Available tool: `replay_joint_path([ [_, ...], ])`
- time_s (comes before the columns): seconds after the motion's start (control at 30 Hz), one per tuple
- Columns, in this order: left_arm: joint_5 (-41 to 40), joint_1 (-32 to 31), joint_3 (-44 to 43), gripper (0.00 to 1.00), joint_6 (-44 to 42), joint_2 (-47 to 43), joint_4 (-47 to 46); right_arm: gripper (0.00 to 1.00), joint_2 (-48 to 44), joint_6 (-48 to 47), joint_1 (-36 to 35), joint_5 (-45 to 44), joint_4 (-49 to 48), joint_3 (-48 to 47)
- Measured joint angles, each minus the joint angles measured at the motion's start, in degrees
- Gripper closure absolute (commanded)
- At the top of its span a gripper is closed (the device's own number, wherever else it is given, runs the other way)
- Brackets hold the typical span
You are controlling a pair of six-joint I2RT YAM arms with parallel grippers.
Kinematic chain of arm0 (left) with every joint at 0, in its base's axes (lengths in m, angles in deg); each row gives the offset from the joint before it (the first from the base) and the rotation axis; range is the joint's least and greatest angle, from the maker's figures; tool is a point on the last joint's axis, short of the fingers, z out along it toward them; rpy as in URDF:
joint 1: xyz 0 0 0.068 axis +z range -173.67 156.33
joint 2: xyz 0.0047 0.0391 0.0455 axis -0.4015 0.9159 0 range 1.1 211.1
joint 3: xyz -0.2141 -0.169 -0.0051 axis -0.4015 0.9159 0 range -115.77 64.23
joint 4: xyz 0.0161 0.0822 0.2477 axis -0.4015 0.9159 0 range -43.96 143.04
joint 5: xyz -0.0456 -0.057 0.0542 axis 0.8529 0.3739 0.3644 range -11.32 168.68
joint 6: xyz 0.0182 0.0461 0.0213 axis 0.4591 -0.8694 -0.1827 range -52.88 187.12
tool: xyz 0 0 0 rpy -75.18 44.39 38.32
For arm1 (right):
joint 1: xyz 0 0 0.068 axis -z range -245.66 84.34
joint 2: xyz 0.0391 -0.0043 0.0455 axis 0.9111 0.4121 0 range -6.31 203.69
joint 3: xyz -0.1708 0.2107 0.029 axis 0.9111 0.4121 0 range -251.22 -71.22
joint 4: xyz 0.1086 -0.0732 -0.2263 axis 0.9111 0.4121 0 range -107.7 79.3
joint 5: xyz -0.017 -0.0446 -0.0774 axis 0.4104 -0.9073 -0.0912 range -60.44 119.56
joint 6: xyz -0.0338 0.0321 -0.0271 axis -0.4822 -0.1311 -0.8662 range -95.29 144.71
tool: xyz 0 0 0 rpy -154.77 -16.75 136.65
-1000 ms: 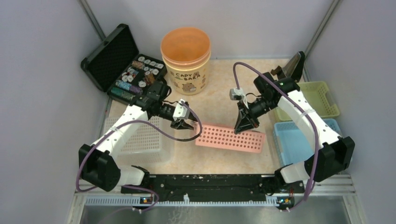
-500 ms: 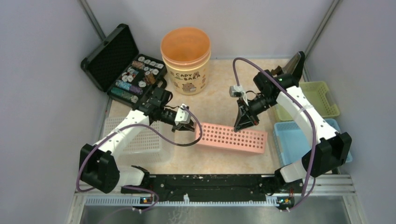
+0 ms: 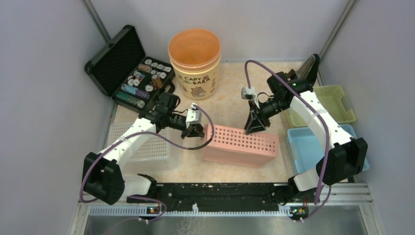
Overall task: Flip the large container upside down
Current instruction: Turn the container upside down at the center of the board.
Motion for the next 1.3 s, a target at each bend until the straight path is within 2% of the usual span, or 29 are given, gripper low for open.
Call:
replay_joint_path([
  [0.1, -0.4, 0.0, 0.4, 1.0, 2.3, 0.2, -0.1, 0.57, -0.8, 2.2, 0.0, -1.1, -3.8, 1.0],
  [0.3, -1.0, 0.0, 0.4, 1.0, 7.0, 1.9, -1.2, 0.44, -4.3, 8.7, 0.3, -6.7, -12.7, 3.2],
  [0.57, -1.7, 0.0, 0.2, 1.0, 14.5, 5.0, -5.3, 0.27, -9.1, 18.1, 0.7, -19.4, -27.1, 5.4],
  [0.73, -3.4, 0.0, -2.9, 1.0, 17.5, 8.5, -5.4, 0.15, -13.6, 23.3, 0.9, -27.3, -35.6, 8.7],
  [0.97, -4.5, 0.0, -4.5, 1.0, 22.2, 12.0, -6.2, 0.13, -19.9, 27.0, 1.7, -36.9, -46.4, 14.5],
  [1.3, -5.6, 2.3, -4.5, 1.0, 29.0, 16.3, -8.7, 0.11, -22.3, 28.4, 4.1, -43.1, -51.9, 18.6],
])
